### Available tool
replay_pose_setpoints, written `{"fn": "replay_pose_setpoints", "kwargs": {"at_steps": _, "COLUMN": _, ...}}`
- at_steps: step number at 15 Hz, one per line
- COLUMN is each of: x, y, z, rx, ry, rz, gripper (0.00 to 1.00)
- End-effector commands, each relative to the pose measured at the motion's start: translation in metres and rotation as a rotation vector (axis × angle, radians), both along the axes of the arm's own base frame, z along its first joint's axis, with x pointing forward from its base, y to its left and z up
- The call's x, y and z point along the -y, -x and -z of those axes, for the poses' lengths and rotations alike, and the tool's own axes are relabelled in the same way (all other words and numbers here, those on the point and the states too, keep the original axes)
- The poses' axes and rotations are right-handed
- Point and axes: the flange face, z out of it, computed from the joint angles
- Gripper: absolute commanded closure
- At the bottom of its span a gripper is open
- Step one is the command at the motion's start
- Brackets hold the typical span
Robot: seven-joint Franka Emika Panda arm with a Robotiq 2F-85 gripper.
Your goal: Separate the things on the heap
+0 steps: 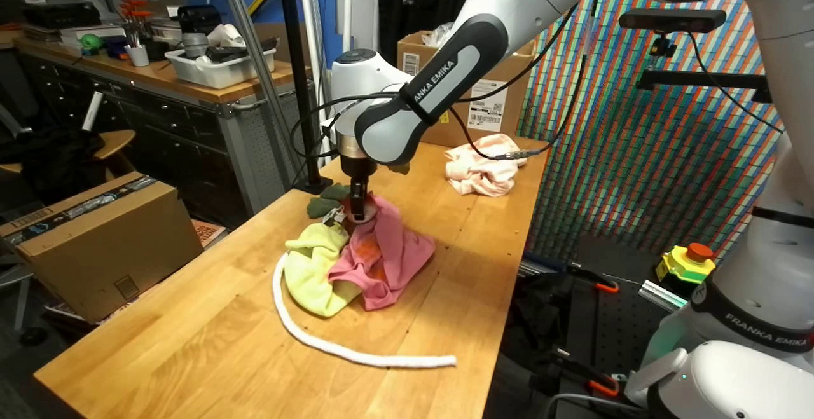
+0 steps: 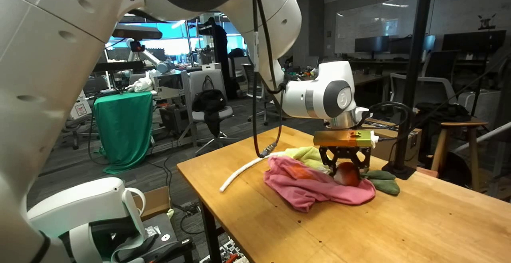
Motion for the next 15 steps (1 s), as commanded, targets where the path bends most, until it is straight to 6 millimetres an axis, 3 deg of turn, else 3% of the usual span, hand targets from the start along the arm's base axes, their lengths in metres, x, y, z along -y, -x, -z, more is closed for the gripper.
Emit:
{"fn": "replay_pose_setpoints", "kwargs": {"at_steps": 1, "x": 0.001, "y": -0.007, "z": -0.004, "rx": 0.035, "ry": 0.007, "rz": -0.008, "gripper": 0.65}}
{"fn": "replay_pose_setpoints", "kwargs": {"at_steps": 5, "x": 0.001, "y": -0.006, "z": -0.017, "rx": 0.092, "ry": 0.012, "rz": -0.003, "gripper": 0.93}}
{"fn": "replay_pose_setpoints", "kwargs": {"at_steps": 15, "x": 0.02, "y": -0.013, "z": -0.089, "rx": 0.489, "ry": 0.111, "rz": 0.059, "gripper": 0.92}}
